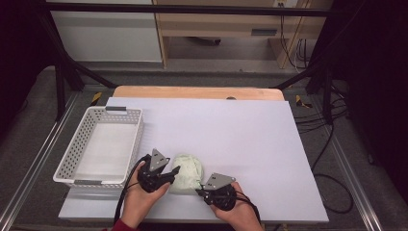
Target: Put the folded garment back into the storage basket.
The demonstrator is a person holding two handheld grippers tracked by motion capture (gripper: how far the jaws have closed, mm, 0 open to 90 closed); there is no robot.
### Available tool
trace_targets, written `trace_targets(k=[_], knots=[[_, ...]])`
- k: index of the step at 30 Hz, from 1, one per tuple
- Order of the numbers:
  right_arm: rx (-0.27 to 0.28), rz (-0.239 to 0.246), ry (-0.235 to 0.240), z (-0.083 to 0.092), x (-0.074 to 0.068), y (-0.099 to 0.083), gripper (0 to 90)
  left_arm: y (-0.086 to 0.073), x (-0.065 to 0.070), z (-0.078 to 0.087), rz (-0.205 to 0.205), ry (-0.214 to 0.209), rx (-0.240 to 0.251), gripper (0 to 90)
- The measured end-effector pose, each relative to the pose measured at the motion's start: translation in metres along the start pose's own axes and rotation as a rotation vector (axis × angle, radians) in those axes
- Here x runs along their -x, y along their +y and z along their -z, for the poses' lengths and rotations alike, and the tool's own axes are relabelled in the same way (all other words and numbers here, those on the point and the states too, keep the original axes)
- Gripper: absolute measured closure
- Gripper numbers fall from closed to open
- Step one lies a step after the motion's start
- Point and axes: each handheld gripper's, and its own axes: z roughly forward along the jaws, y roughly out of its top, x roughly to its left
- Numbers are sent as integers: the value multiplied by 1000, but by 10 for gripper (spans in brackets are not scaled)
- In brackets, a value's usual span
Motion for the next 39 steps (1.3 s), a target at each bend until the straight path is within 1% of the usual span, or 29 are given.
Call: trace_targets(k=[1, 3, 5, 6, 9, 12, 14, 15, 17, 19, 21, 24, 25, 26, 27, 28, 29, 31, 33, 34, 36, 39], knots=[[-2, 1, 3, 1, 0, -1, 822, 1, -1, -6, 3, -7, -20, 509], [-6, 6, 4, 5, -2, -3, 822, 2, -1, -13, 10, -11, -32, 509], [-8, 15, 5, 9, -3, -5, 822, 2, -2, -21, 13, -14, -54, 509], [-11, 22, 7, 13, -5, -6, 821, 2, -3, -26, 21, -21, -73, 500], [-9, 26, 15, 13, -7, -7, 821, 0, -5, -34, 35, -43, -98, 499], [-11, 36, 18, 11, -8, -6, 808, -1, -6, -38, 43, -71, -121, 485], [-15, 30, 20, 11, -8, -7, 774, -2, -7, -40, 34, -82, -141, 473], [-14, 21, 32, 10, -7, -8, 740, -2, -7, -41, 29, -83, -149, 452], [-18, 19, 34, 11, -7, -8, 655, -2, -8, -41, 28, -83, -151, 445], [-20, 12, 46, 12, -7, -9, 584, -2, -8, -42, 29, -93, -155, 440], [-22, 12, 45, 12, -7, -10, 558, -2, -9, -42, 34, -102, -157, 442], [-27, 9, 36, 12, -7, -11, 559, -3, -12, -44, 64, -142, -158, 489], [-27, 6, 36, 12, -6, -11, 558, -2, -13, -44, 83, -159, -160, 507], [-27, 3, 35, 11, -7, -11, 553, -2, -14, -45, 84, -168, -160, 530], [-29, 3, 34, 11, -7, -11, 551, -2, -13, -45, 83, -183, -159, 553], [-32, 1, 34, 12, -6, -11, 540, -2, -13, -45, 85, -188, -158, 584], [-30, -4, 35, 12, -6, -11, 536, -2, -12, -45, 77, -195, -157, 604], [-30, -8, 25, 13, -5, -11, 507, -2, -11, -44, 71, -201, -154, 656], [-35, -7, 8, 12, -3, -11, 488, -2, -10, -44, 59, -204, -153, 680], [-41, -7, 11, 11, -4, -12, 487, -2, -10, -44, 59, -205, -152, 702], [-44, -5, 14, 10, -5, -11, 489, -3, -9, -44, 53, -208, -148, 715], [-36, 7, 16, 8, -8, -10, 541, -3, -9, -43, 51, -219, -143, 782]])
